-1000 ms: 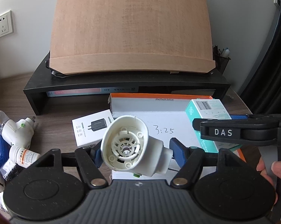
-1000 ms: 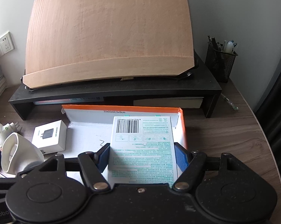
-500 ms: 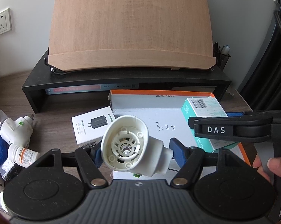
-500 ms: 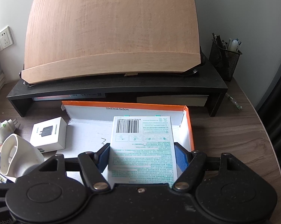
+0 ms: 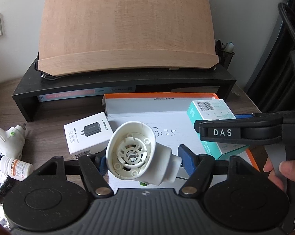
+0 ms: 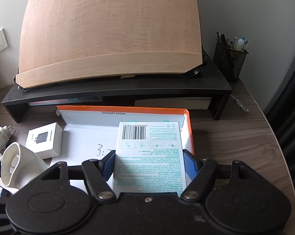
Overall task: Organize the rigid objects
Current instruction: 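Lower and open the left tool releasing the heater while the right tool releases the medicine box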
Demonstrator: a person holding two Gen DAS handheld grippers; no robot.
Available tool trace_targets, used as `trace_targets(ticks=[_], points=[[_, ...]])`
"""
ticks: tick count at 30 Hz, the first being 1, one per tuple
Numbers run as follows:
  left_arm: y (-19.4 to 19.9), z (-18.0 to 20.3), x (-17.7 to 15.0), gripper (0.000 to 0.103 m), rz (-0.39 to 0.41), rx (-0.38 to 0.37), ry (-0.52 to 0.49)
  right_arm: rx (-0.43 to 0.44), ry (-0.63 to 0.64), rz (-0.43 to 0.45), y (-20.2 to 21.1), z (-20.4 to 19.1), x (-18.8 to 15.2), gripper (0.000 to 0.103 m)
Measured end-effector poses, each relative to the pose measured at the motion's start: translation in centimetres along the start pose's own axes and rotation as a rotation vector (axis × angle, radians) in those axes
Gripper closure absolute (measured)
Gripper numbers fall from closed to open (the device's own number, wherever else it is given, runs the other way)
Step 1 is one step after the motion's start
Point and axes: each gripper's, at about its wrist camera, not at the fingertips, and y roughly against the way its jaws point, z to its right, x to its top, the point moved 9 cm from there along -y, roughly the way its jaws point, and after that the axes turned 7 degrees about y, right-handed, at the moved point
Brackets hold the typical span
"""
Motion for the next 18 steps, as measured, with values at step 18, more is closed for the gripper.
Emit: trace_targets(ticks=[18], points=[[-1.2, 0.8, -0.1, 0.031, -0.013, -0.003, -0.023, -0.002, 0.004, -0.009, -0.9, 0.0, 0.0, 0.019]])
